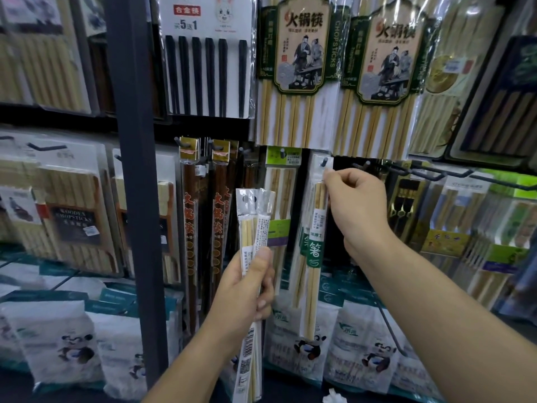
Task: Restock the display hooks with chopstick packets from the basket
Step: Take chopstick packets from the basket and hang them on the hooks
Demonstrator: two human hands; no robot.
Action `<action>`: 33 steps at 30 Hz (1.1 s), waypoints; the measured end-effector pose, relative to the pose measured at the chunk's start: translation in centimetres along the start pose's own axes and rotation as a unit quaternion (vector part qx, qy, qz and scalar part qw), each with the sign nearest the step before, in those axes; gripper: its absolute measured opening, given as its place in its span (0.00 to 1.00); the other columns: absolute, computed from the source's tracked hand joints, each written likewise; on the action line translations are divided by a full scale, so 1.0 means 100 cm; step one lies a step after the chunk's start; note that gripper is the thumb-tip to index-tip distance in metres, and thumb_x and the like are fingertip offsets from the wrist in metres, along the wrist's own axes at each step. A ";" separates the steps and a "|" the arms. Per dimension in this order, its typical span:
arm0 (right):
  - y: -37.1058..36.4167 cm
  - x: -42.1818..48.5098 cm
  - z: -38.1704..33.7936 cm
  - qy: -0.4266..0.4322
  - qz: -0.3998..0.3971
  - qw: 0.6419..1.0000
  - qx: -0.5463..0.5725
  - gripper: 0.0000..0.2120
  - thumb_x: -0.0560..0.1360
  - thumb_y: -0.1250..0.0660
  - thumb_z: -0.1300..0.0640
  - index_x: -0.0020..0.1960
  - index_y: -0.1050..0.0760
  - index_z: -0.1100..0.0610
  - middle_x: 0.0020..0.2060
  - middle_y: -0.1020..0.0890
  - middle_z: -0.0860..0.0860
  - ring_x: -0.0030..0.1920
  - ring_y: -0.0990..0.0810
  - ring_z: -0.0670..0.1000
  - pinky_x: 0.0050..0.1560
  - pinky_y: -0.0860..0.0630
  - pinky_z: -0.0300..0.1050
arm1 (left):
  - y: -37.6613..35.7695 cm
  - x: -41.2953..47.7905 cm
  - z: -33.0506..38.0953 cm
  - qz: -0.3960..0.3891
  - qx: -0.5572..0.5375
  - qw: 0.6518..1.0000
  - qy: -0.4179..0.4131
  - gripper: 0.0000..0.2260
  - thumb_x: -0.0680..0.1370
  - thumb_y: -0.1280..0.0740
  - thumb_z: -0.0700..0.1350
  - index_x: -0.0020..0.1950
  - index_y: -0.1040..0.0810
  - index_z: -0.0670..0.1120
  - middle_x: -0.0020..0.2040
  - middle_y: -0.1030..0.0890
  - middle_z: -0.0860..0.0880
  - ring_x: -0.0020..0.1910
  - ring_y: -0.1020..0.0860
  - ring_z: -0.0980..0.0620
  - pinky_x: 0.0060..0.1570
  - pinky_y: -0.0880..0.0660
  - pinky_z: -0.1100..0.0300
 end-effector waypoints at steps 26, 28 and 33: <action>-0.002 -0.056 -0.002 -0.017 -0.133 0.986 0.095 0.11 0.79 0.30 0.59 0.38 0.18 0.52 0.31 0.20 0.50 0.30 0.23 0.44 0.29 0.28 0.33 | -0.008 -0.002 -0.006 -0.024 0.017 0.999 -0.018 0.14 0.80 0.36 0.59 0.62 0.18 0.60 0.50 0.14 0.49 0.47 0.16 0.50 0.43 0.18 0.55; 0.002 -0.048 -0.004 -0.005 -0.108 0.989 0.096 0.10 0.78 0.31 0.60 0.38 0.19 0.54 0.30 0.22 0.51 0.31 0.25 0.46 0.30 0.28 0.35 | -0.006 0.000 -0.008 0.009 0.042 0.999 -0.018 0.13 0.80 0.38 0.58 0.60 0.17 0.60 0.56 0.14 0.52 0.54 0.16 0.54 0.50 0.19 0.59; 0.011 -0.030 -0.011 0.064 -0.046 0.995 0.059 0.11 0.79 0.31 0.59 0.37 0.21 0.57 0.28 0.25 0.48 0.31 0.27 0.45 0.31 0.27 0.35 | 0.001 0.005 -0.007 0.048 0.047 0.998 -0.008 0.16 0.77 0.37 0.57 0.50 0.19 0.47 0.37 0.22 0.50 0.35 0.22 0.54 0.35 0.21 0.60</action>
Point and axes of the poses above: each hand's wrist, its own x-axis towards the middle knuckle, its own y-axis out of the back of the hand, z = x × y, the point moved 1 cm from there along x, towards the middle knuckle
